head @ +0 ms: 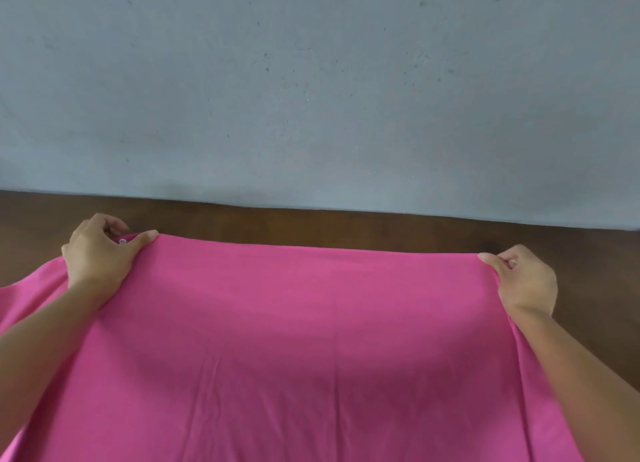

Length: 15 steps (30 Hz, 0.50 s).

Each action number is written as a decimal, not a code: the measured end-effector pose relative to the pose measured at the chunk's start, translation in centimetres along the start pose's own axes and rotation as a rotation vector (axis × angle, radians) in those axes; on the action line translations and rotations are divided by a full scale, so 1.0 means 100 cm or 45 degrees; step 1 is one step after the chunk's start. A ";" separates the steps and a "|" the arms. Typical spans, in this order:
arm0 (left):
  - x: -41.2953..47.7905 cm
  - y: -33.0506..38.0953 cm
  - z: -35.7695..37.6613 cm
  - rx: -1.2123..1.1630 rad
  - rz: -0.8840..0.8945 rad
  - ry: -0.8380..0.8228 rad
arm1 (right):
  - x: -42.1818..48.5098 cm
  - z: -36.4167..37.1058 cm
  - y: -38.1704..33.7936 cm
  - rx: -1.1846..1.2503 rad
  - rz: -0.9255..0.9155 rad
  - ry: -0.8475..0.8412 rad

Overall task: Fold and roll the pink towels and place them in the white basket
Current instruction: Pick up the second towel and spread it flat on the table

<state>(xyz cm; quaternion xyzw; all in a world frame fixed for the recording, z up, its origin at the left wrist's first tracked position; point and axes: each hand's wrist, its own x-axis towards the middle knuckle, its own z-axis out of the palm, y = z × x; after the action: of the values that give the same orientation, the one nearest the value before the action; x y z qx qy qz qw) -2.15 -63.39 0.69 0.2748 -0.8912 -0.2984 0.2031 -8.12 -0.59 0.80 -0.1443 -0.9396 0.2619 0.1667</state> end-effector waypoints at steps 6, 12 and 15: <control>0.043 0.016 0.029 0.002 -0.039 0.056 | 0.051 0.028 -0.010 -0.039 -0.055 0.020; 0.077 0.014 0.052 -0.032 -0.024 0.089 | 0.085 0.048 -0.012 -0.056 -0.063 0.060; 0.086 0.008 0.058 -0.076 -0.086 0.108 | 0.092 0.054 -0.015 -0.049 -0.044 0.059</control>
<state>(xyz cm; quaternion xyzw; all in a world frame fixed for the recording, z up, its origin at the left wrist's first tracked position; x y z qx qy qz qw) -12.10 -65.65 -1.38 0.3109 -0.8627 -0.3197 0.2385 -18.80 -0.88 -0.54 -0.1372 -0.9427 0.2373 0.1900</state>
